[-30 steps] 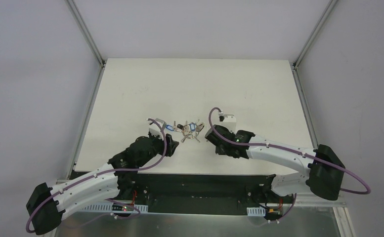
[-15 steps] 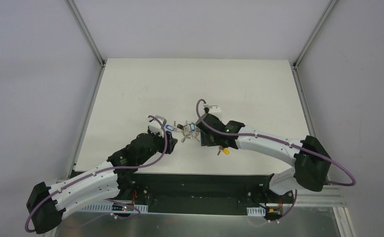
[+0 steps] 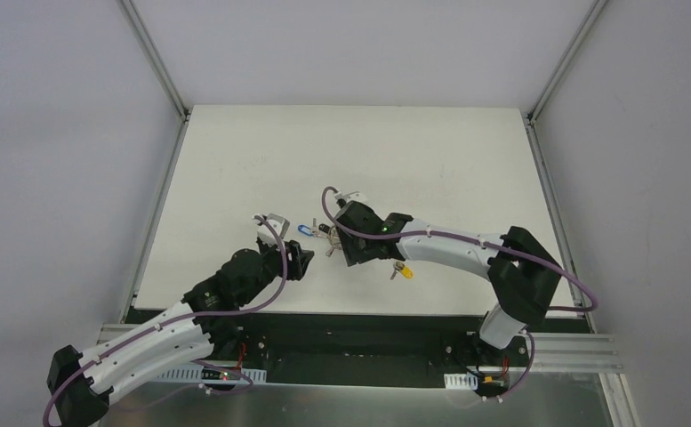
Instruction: Put the keys on the keyring
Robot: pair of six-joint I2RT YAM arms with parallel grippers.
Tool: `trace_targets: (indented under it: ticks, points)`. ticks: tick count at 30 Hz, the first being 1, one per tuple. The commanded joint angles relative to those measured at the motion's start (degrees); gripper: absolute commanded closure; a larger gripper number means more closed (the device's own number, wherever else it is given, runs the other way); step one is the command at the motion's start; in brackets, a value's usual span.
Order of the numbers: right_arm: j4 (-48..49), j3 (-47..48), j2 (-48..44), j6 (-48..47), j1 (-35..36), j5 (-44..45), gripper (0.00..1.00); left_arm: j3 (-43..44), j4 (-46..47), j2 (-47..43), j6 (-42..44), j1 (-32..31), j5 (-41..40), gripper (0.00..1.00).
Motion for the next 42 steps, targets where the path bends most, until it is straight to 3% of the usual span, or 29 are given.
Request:
trace_targets:
  ticks: [1,9,18,24,34,42]
  points:
    - [2.2,6.1,2.4,0.2,-0.1,-2.8,0.51,-0.9,-0.3,-2.9,0.1,0.6,-3.0,0.46]
    - [5.0,9.6,7.5,13.9,0.0,-1.7,0.54,-1.1,-1.0,-4.1,-1.1,0.7,-3.9,0.45]
    - [6.6,11.1,11.0,20.1,-0.4,3.1,0.54,-1.0,-0.9,-3.2,-1.7,0.7,-3.6,0.45]
    - [6.3,11.7,10.7,15.8,-2.8,3.2,0.55,-1.0,-0.9,-3.1,-1.7,0.6,-3.7,0.45]
    - [2.7,16.5,13.1,-1.6,-4.3,-3.1,0.51,-1.1,-0.5,-2.2,-1.6,0.6,-3.9,0.44]
    - [2.0,17.7,14.8,-6.2,-4.8,-7.0,0.53,-1.0,-0.2,-1.5,-1.6,0.6,-4.0,0.44]
